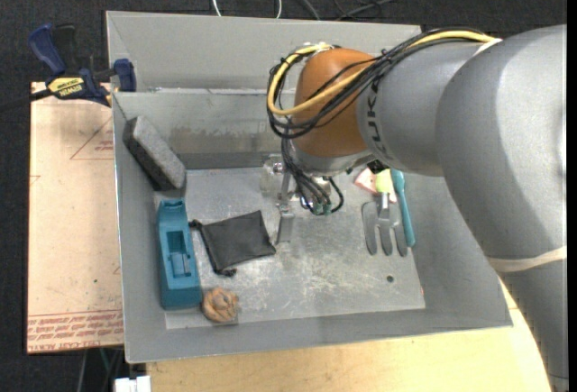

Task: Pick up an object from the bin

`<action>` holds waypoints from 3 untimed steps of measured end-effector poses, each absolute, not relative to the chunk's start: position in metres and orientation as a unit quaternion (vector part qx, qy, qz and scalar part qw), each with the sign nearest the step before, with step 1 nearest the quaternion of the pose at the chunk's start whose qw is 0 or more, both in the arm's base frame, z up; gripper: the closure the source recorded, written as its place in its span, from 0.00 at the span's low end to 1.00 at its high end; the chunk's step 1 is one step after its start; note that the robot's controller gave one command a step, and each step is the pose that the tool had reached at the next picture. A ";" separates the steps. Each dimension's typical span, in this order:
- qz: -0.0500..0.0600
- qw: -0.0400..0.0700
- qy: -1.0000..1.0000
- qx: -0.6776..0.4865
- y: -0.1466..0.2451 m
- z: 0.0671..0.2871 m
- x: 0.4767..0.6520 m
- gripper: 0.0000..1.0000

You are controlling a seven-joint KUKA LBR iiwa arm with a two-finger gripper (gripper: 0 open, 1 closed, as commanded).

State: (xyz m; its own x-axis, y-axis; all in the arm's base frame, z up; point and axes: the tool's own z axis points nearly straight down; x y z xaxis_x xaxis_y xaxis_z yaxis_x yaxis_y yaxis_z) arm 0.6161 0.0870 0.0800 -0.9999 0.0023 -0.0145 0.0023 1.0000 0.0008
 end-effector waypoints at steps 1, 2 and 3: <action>0.000 0.006 1.000 -0.003 0.130 0.084 0.611 0.00; 0.000 0.007 0.999 -0.035 0.174 0.074 0.602 0.00; 0.002 0.009 1.000 -0.011 0.133 0.072 0.604 1.00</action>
Offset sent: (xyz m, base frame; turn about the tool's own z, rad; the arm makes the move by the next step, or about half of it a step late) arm -0.0186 0.1044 -0.0100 -0.0908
